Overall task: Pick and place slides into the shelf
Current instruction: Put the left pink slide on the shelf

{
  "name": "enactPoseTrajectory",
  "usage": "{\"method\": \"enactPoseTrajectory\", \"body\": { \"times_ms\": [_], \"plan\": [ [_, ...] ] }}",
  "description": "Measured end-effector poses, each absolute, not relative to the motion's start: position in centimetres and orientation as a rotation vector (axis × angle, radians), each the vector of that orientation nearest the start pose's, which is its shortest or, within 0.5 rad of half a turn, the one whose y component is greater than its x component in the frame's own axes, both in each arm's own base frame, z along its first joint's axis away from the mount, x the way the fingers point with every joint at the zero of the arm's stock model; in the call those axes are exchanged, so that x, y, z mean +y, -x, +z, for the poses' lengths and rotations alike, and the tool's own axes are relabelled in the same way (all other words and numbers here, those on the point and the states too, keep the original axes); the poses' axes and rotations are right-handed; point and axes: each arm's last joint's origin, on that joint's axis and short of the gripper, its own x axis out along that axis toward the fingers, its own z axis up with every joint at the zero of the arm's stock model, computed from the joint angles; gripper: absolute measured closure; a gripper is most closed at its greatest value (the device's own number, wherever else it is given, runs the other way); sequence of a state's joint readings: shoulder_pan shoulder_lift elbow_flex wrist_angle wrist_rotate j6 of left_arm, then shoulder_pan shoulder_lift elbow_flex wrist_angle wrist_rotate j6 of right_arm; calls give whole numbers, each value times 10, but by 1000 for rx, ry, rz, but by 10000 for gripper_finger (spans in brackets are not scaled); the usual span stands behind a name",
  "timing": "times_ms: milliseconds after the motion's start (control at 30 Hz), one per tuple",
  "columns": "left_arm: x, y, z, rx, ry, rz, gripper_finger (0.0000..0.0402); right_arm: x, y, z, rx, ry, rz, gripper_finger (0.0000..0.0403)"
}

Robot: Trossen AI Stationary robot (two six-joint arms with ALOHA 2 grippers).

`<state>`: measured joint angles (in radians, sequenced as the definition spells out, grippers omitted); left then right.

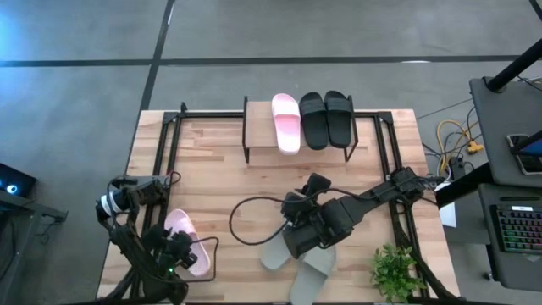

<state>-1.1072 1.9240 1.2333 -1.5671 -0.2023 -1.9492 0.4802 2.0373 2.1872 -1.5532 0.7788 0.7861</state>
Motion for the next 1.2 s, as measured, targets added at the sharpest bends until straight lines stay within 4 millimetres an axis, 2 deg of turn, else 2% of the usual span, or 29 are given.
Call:
{"method": "enactPoseTrajectory", "body": {
  "times_ms": [100,167,400,467,533,600,700,800,900,1067,1200],
  "plan": [
    [-238,-126,163,1248,13,1104,197,158,-354,348,921,113,-656,207],
    [-234,-125,157,1239,4,1104,222,157,-354,348,918,101,-665,207],
    [-226,-123,133,1201,40,1008,367,149,-357,348,916,83,-689,207],
    [-223,-121,134,1194,37,1007,391,147,-356,350,911,66,-699,207],
    [-219,-122,142,1184,58,998,394,147,-355,355,892,37,-709,207],
    [-213,-126,161,1126,90,962,398,145,-353,361,869,10,-716,207],
    [-197,-130,211,968,68,918,400,142,-345,375,805,-25,-737,207],
    [-183,-142,256,795,44,712,400,137,-333,392,698,-60,-783,207],
    [-158,-157,294,715,-131,639,401,130,-317,412,599,-97,-813,207],
    [-101,-184,338,645,-434,757,401,122,-302,430,484,-125,-859,207],
    [-53,-203,360,630,-537,940,401,116,-300,434,422,-126,-903,207]
  ]
}}
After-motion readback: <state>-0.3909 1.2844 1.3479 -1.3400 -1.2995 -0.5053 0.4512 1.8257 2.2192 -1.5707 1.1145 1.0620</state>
